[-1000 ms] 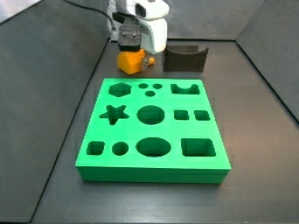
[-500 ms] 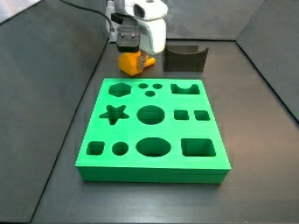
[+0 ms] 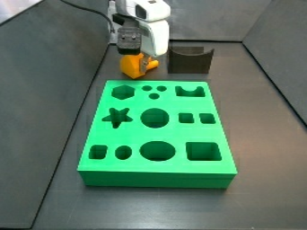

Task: Pick up the 3 prong object. Move up. Place the 3 prong object on the fixture. Regrasp the 3 prong object. Move to above the board. Insert the 3 prong object.
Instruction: Pick up the 3 prong object, then move up, then place the 3 prong object on the fixture.

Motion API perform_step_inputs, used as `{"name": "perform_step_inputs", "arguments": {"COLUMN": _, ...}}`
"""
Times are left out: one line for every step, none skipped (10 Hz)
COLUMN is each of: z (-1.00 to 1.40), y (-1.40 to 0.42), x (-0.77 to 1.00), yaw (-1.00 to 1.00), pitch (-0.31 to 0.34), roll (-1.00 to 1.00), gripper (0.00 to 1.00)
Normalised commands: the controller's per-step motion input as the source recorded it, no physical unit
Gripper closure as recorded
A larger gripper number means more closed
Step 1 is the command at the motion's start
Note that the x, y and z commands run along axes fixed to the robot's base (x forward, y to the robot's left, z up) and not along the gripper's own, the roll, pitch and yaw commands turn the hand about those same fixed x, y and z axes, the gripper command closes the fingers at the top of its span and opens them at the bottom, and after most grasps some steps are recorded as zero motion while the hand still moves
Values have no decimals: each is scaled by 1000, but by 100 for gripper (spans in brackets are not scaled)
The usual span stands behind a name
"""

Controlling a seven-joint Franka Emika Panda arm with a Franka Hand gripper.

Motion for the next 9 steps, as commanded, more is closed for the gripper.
{"name": "perform_step_inputs", "arguments": {"z": 0, "y": 0, "x": 0, "yaw": 0, "pitch": 0, "roll": 0, "gripper": 100}}
{"name": "perform_step_inputs", "arguments": {"z": 0, "y": 0, "x": 0, "yaw": 0, "pitch": 0, "roll": 0, "gripper": 100}}
{"name": "perform_step_inputs", "arguments": {"z": 833, "y": 0, "x": 0, "yaw": 0, "pitch": 0, "roll": 0, "gripper": 100}}
{"name": "perform_step_inputs", "arguments": {"z": 796, "y": -111, "x": 36, "yaw": -51, "pitch": 6, "roll": -16, "gripper": 100}}
{"name": "perform_step_inputs", "arguments": {"z": 725, "y": -85, "x": 28, "yaw": -41, "pitch": 26, "roll": -18, "gripper": 100}}
{"name": "perform_step_inputs", "arguments": {"z": 491, "y": -32, "x": 8, "yaw": -15, "pitch": 48, "roll": -23, "gripper": 100}}
{"name": "perform_step_inputs", "arguments": {"z": 387, "y": -20, "x": -1, "yaw": -7, "pitch": 47, "roll": -26, "gripper": 100}}
{"name": "perform_step_inputs", "arguments": {"z": 170, "y": -14, "x": -11, "yaw": 2, "pitch": 36, "roll": -35, "gripper": 100}}
{"name": "perform_step_inputs", "arguments": {"z": 1000, "y": 0, "x": 0, "yaw": 0, "pitch": 0, "roll": 0, "gripper": 100}}
